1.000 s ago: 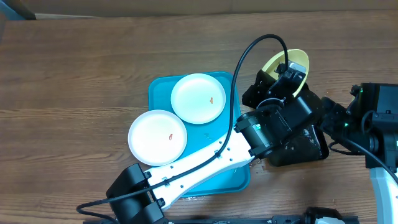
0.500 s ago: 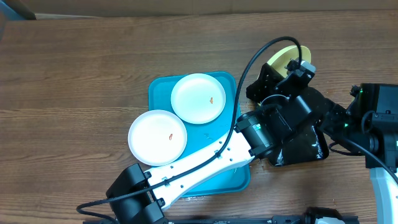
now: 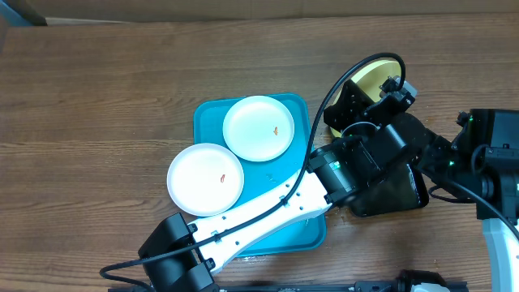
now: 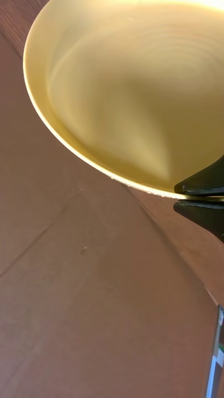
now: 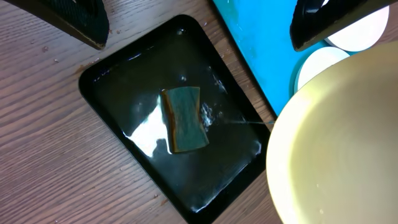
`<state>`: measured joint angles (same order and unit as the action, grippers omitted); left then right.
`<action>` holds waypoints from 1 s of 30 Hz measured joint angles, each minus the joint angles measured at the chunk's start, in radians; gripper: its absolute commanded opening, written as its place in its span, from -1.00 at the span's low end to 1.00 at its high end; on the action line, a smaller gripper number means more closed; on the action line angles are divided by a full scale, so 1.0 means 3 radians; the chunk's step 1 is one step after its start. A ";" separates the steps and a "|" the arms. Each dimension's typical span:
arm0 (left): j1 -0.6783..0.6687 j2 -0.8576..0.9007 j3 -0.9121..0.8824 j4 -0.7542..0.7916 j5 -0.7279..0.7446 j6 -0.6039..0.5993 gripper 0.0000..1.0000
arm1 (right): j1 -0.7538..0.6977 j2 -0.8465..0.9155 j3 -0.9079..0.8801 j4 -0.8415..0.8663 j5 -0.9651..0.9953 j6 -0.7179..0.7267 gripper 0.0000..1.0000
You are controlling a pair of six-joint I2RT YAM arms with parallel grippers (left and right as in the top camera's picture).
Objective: Clean dirty plates on tray and stack at the side
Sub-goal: 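Lift the yellow plate with left gripper and tilt it over black tray, then carry the yellow plate left and set it on the table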
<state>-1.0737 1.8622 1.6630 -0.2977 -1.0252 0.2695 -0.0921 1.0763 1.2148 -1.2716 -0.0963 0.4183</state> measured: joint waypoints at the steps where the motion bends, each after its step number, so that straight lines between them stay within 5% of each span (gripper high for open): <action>1: 0.0000 0.0000 0.0000 0.0004 0.0000 0.0001 -0.92 | 0.0000 0.0000 0.0000 0.0001 0.0000 -0.0003 0.89; 23: 0.0027 0.0015 0.0004 -0.0278 -0.0027 -0.0140 -0.92 | 0.0000 0.0000 0.0000 -0.0023 0.0000 0.0000 0.89; 30: 0.0043 0.0008 0.0017 -0.0846 0.0158 -0.0888 -0.91 | 0.0000 0.0000 0.0000 -0.0080 0.0000 0.0000 0.89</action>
<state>-1.0607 1.8645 1.6680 -0.5514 -0.9779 0.0032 -0.0921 1.0763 1.2148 -1.2957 -0.0963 0.4183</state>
